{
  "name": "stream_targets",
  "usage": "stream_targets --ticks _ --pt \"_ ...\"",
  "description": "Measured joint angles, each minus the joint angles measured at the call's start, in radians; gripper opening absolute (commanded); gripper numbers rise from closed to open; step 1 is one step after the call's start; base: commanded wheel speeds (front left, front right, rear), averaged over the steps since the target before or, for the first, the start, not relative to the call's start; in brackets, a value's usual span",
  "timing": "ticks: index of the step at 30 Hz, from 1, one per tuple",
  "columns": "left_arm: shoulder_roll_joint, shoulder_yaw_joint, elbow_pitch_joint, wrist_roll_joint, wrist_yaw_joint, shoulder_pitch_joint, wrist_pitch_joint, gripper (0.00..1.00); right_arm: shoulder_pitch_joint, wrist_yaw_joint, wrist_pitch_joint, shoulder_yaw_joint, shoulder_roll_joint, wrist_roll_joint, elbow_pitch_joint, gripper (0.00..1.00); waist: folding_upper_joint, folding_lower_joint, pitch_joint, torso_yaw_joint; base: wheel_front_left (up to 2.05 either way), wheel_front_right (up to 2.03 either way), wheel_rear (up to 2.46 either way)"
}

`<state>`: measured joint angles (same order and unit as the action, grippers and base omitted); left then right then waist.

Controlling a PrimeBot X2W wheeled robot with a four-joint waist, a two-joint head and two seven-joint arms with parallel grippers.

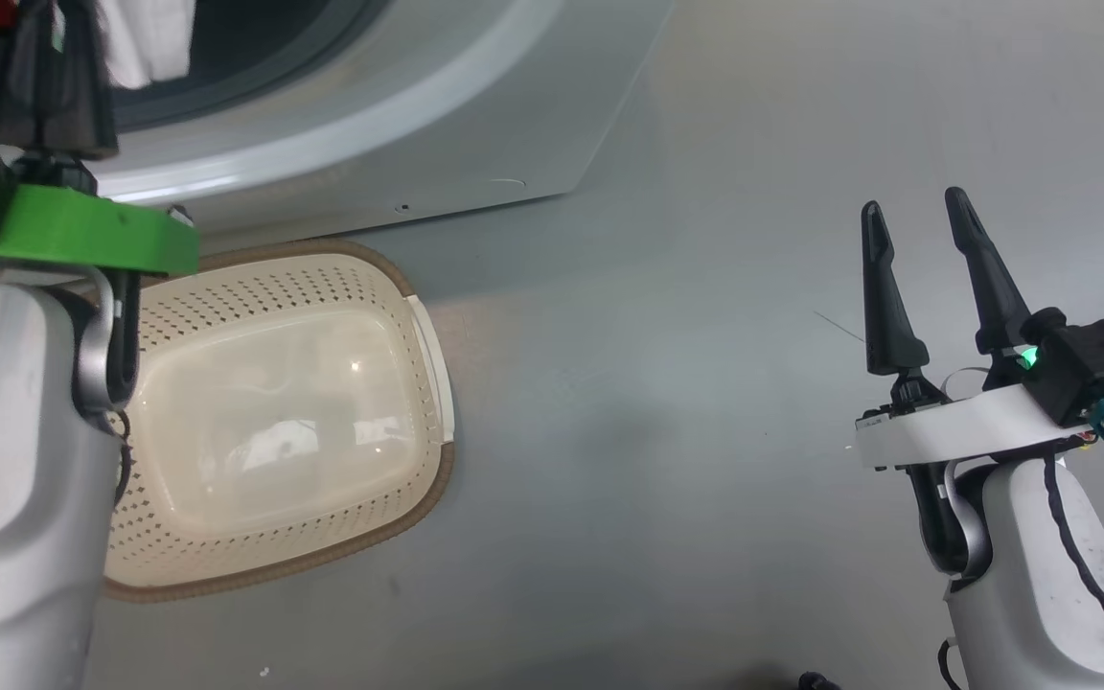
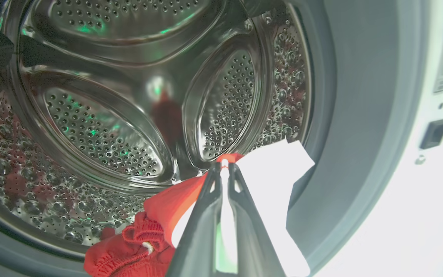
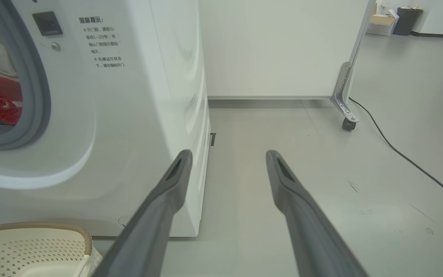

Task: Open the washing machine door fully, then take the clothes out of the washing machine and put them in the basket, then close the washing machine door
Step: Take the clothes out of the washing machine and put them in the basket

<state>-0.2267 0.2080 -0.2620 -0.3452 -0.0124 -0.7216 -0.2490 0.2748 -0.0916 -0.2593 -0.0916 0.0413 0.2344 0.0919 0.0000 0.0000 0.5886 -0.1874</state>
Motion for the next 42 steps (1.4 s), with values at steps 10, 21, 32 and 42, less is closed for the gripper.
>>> stream_targets --ticks 10,21,32,42 --pt "0.054 0.016 0.099 0.027 0.052 0.153 -0.003 0.00 -0.066 -0.004 0.000 0.014 0.001 -0.037 0.025 1.00 0.0000 0.0000 -0.098 0.051 0.00 0.00 0.00" --pt "0.117 -0.012 0.331 0.067 0.078 0.236 -0.008 0.00 -0.114 -0.013 0.000 0.019 0.004 -0.052 0.033 1.00 0.0000 0.0000 -0.204 0.118 0.00 0.00 0.00" --pt "0.130 0.026 0.487 0.121 0.082 0.373 -0.009 0.00 -0.148 -0.013 0.000 0.015 0.004 -0.057 0.033 1.00 0.0000 0.0000 -0.286 0.176 0.00 0.00 0.00" --pt "0.143 0.080 0.425 0.101 0.082 0.522 -0.009 0.00 -0.162 -0.021 0.000 -0.005 0.004 -0.057 0.029 1.00 0.0000 -0.0001 -0.295 0.186 0.00 0.00 0.00"
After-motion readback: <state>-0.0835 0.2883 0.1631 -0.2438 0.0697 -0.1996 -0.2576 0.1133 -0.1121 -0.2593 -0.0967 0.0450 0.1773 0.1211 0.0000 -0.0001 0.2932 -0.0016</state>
